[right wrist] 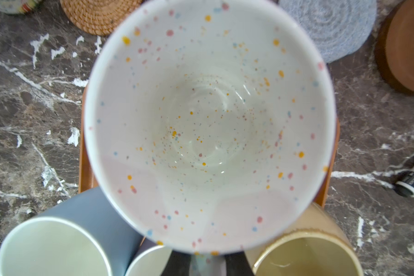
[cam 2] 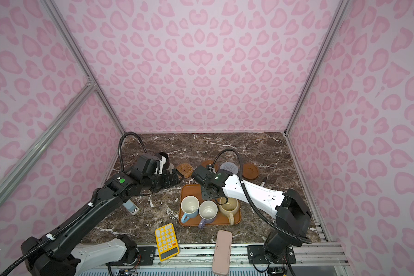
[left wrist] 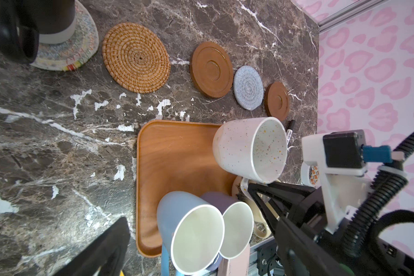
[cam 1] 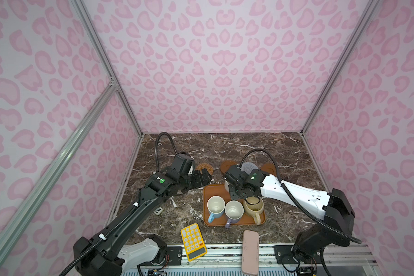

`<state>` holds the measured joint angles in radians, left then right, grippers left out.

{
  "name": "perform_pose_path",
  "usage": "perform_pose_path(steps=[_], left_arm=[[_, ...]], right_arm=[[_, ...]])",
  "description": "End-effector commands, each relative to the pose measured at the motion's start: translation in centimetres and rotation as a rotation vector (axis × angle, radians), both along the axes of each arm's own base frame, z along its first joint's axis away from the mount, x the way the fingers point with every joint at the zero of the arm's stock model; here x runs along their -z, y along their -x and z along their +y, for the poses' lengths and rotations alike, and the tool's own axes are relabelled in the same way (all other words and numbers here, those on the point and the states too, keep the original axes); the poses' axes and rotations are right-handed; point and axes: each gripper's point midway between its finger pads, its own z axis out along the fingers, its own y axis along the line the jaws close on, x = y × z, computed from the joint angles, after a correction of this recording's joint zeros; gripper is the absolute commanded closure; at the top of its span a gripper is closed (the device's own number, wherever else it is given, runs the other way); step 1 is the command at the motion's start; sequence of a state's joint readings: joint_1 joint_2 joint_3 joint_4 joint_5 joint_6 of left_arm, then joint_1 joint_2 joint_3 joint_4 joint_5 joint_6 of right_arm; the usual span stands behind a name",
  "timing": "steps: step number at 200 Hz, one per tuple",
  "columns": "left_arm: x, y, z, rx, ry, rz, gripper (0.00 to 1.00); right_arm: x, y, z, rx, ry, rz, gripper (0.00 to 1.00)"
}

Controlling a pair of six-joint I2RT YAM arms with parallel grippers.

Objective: Place cups on coasters
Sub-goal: Pick up the cup from the tray.

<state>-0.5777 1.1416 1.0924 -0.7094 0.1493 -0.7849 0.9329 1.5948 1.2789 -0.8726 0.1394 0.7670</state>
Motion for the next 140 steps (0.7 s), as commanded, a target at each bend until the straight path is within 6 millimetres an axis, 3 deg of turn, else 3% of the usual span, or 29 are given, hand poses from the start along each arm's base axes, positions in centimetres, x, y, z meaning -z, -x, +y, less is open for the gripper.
perform_pose_path(steps=[1,54,97,140], left_arm=[[-0.8,-0.4,0.4,-0.005,-0.017,-0.029,0.03],[-1.1,-1.1,1.6,-0.042,0.026,-0.026,0.03],[-2.6,-2.3,3.7,-0.074,0.049,-0.087,0.03],[-2.4,-3.1,5.3,-0.093,0.044,-0.066,0.03]], right_arm=[[-1.0,-0.7,-0.3,0.01,0.021,-0.047,1.0],[-2.9,-1.6,1.0,-0.019,0.004,-0.064,1.0],[-4.4,-3.4,4.2,-0.059,-0.068,-0.05,1.0],[-4.8,-5.6,6.8,-0.064,-0.11,-0.056,1.0]])
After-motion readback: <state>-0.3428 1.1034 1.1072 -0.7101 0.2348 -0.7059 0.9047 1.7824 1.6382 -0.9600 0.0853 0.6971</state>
